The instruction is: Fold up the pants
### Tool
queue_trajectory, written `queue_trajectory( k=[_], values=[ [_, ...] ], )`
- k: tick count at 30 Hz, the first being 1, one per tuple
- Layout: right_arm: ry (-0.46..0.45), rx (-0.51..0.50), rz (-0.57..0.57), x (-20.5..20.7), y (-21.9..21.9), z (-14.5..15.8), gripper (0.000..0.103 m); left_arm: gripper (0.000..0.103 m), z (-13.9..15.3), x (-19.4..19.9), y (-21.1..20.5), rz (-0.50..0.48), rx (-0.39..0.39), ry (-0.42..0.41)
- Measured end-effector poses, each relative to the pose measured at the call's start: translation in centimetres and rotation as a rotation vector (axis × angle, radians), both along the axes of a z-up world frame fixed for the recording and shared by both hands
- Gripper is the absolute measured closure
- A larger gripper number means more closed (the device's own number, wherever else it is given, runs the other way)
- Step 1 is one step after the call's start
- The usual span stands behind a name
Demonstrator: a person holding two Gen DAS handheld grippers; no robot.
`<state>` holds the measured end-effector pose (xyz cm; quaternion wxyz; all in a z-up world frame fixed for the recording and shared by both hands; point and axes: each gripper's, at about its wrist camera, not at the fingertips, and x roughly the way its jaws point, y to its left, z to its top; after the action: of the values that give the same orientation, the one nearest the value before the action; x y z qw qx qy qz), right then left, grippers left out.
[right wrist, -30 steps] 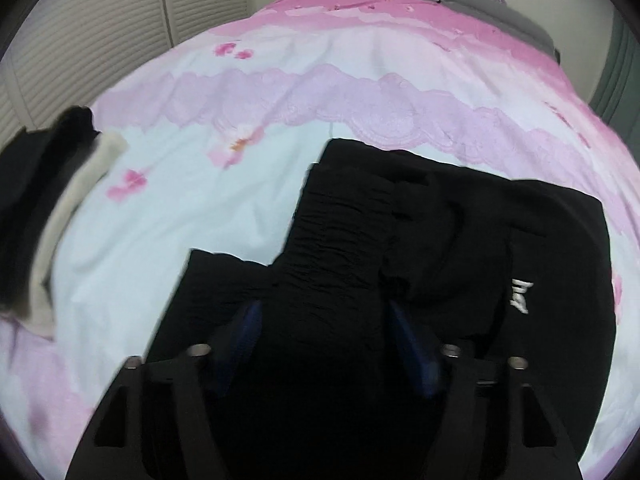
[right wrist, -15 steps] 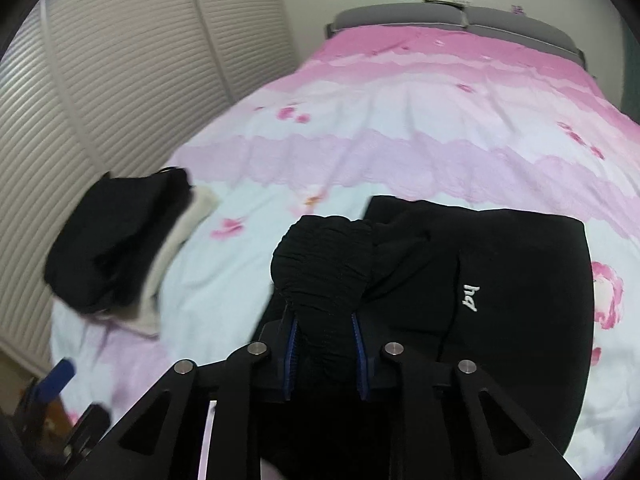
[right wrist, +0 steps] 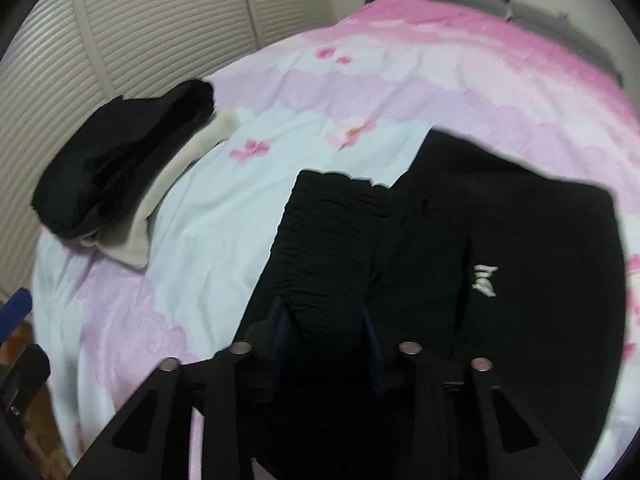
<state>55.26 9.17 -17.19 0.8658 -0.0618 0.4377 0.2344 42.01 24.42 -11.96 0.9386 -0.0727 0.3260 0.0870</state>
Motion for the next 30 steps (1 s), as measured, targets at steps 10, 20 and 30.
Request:
queue_trajectory(
  k=[10,20,30],
  values=[
    [-0.166,-0.31,-0.023,0.0,5.8,-0.8,0.033,0.013,-0.5,-0.4,1.0,0.019,-0.004,0.008],
    [-0.107,-0.245,-0.093,2.4,3.6,-2.5,0.062,0.013,-1.3,-0.6,1.9,0.027,-0.023,0.019],
    [-0.23,-0.105,-0.281,1.9,-3.0,3.2,0.082,0.013,-0.1,0.1,0.5,-0.007,-0.033,-0.013]
  ],
)
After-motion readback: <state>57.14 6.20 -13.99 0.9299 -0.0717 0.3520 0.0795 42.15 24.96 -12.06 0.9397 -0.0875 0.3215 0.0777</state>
